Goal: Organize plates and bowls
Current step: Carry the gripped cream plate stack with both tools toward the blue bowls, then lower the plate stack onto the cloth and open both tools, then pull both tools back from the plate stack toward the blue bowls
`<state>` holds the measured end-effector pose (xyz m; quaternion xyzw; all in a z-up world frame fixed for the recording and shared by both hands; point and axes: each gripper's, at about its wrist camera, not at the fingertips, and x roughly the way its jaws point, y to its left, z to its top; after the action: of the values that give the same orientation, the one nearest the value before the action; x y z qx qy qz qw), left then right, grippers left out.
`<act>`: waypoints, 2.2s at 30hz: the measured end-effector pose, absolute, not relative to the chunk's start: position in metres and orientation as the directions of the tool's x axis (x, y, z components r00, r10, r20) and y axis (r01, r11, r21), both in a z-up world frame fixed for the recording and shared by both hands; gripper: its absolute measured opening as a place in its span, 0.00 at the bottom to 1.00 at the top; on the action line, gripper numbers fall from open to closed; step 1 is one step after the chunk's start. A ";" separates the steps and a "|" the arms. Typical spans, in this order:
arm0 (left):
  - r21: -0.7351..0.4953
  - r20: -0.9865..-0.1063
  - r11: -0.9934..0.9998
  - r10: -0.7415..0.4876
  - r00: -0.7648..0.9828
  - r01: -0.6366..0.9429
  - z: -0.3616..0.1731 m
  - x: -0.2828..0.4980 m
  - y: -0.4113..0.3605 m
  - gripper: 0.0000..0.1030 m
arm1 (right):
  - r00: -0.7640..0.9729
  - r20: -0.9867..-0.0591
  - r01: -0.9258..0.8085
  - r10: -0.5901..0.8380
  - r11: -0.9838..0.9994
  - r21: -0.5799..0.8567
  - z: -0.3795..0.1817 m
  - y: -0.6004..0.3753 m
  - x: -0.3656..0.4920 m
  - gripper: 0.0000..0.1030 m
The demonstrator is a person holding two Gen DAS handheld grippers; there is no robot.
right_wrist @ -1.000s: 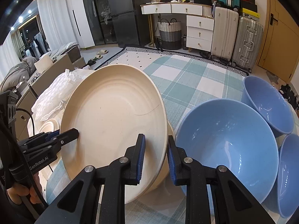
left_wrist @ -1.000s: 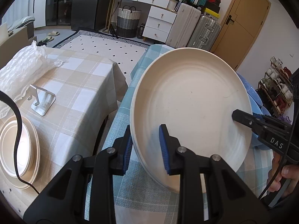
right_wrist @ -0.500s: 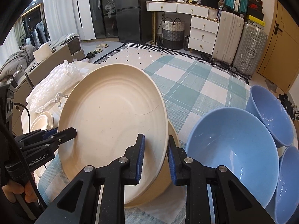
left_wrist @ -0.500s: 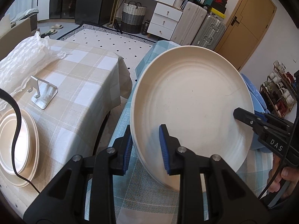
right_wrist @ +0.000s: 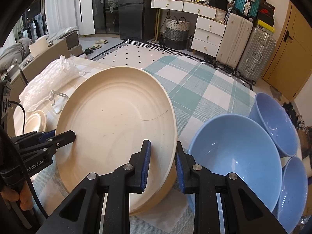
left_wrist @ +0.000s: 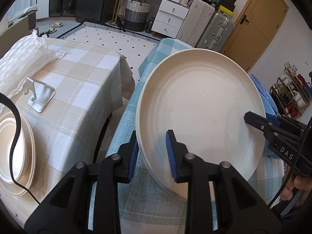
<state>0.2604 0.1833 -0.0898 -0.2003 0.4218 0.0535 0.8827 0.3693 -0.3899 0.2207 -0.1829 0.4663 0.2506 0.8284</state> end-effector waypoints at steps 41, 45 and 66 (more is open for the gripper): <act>-0.252 -0.738 0.952 -0.073 0.671 -0.174 -0.050 0.219 0.130 0.98 | 0.489 -0.792 -0.585 0.365 0.811 0.012 0.275 -0.451 0.316 0.94; -0.244 -0.739 0.956 -0.076 0.670 -0.161 -0.045 0.218 0.116 0.98 | 0.491 -0.791 -0.567 0.365 0.824 0.028 0.276 -0.471 0.313 0.94; -0.189 -0.743 0.980 -0.097 0.662 -0.068 -0.024 0.229 0.042 0.98 | 0.518 -0.784 -0.474 0.341 0.878 0.068 0.282 -0.559 0.298 0.95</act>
<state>0.2287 0.0420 -0.0238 -0.1005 0.4112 -0.0079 0.9060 0.2977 -0.5585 0.2816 -0.0772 0.4311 0.2346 0.8679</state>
